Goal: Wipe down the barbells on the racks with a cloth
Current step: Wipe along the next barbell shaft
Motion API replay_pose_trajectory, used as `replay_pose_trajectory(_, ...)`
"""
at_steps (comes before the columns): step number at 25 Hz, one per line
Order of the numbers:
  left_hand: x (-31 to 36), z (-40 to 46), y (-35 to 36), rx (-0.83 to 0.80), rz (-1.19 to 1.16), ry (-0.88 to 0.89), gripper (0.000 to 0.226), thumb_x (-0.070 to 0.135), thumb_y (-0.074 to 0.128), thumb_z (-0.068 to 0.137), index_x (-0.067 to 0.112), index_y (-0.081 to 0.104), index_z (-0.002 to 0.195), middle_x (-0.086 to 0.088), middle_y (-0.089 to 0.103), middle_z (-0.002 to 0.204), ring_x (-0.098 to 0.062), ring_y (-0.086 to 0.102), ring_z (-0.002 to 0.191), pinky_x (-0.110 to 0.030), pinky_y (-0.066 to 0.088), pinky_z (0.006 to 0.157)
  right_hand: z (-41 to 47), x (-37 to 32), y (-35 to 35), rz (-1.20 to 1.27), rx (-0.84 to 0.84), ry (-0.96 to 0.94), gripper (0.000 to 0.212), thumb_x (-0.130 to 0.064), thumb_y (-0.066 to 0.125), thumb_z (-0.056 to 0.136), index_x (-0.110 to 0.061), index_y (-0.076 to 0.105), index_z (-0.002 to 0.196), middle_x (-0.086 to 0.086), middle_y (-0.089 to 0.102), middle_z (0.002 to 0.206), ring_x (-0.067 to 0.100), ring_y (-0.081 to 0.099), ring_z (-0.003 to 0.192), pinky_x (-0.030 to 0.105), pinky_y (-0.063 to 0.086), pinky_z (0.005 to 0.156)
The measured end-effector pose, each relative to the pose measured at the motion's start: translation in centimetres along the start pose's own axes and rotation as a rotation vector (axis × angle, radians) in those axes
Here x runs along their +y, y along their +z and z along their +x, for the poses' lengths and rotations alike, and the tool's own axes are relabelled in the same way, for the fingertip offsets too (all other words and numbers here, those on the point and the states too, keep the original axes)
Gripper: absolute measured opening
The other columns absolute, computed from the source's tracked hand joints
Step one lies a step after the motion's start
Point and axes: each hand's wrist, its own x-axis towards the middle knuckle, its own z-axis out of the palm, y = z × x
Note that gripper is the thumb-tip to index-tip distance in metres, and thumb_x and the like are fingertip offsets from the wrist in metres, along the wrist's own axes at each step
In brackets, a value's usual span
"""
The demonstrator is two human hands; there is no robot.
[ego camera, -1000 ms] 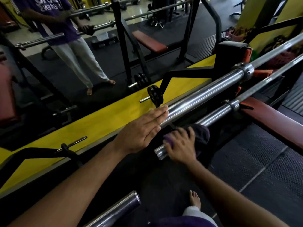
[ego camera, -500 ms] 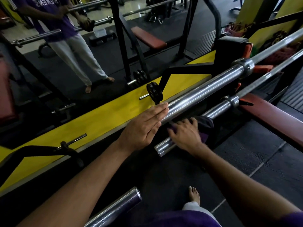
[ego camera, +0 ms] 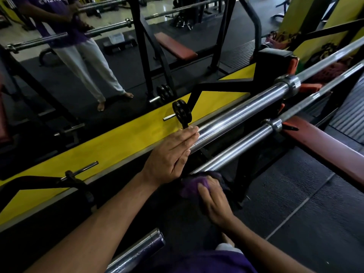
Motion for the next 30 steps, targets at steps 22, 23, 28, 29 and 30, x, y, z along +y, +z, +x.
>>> replay_pose_trajectory(22, 0.0, 0.2, 0.1, -0.012, -0.012, -0.002, 0.045, 0.009, 0.036, 0.103, -0.008, 0.05, 0.141, -0.018, 0.048, 0.151, -0.026, 0.042, 0.144, -0.046, 0.043, 0.112, 4.9, 0.9, 7.0, 1.481, 0.7, 1.049, 0.029, -0.032, 0.035, 0.104, -0.013, 0.053, 0.093, 0.015, 0.062, 0.083, 0.029, 0.059, 0.079, 0.038, 0.048, 0.07)
replay_pose_trajectory(23, 0.0, 0.2, 0.0, -0.014, -0.015, -0.004, 0.044, 0.009, 0.036, 0.102, -0.008, 0.049, 0.141, -0.018, 0.048, 0.15, -0.026, 0.042, 0.144, -0.046, 0.043, 0.112, 5.2, 1.5, 6.4, 1.447, 0.726, 1.025, 0.029, -0.033, 0.035, 0.103, -0.013, 0.054, 0.095, 0.016, 0.063, 0.087, 0.029, 0.06, 0.081, 0.038, 0.049, 0.071)
replay_pose_trajectory(28, 0.2, 0.1, -0.1, -0.014, -0.024, -0.001, 0.044, 0.008, 0.038, 0.102, -0.008, 0.049, 0.142, -0.019, 0.049, 0.15, -0.025, 0.042, 0.144, -0.042, 0.042, 0.114, 8.6, 4.0, -2.0, 1.372, 0.984, 0.887, 0.034, -0.033, 0.034, 0.102, -0.018, 0.053, 0.077, 0.0, 0.065, 0.052, 0.021, 0.058, 0.072, 0.027, 0.045, 0.059)
replay_pose_trajectory(29, 0.2, 0.1, -0.1, -0.016, -0.025, -0.004, 0.044, 0.007, 0.039, 0.102, -0.008, 0.049, 0.142, -0.019, 0.049, 0.15, -0.025, 0.042, 0.144, -0.042, 0.042, 0.114, 8.8, 4.1, -3.3, 1.362, 0.995, 0.871, 0.035, -0.035, 0.035, 0.101, -0.019, 0.054, 0.077, 0.0, 0.066, 0.053, 0.022, 0.059, 0.072, 0.027, 0.045, 0.058)
replay_pose_trajectory(30, 0.1, 0.1, 0.0, -0.014, -0.024, -0.005, 0.043, 0.007, 0.039, 0.102, -0.008, 0.049, 0.141, -0.019, 0.049, 0.15, -0.025, 0.042, 0.144, -0.042, 0.042, 0.114, 8.9, 4.5, -3.6, 1.354, 0.987, 0.863, 0.036, -0.037, 0.035, 0.101, -0.019, 0.056, 0.078, 0.001, 0.067, 0.056, 0.022, 0.06, 0.073, 0.027, 0.046, 0.059)
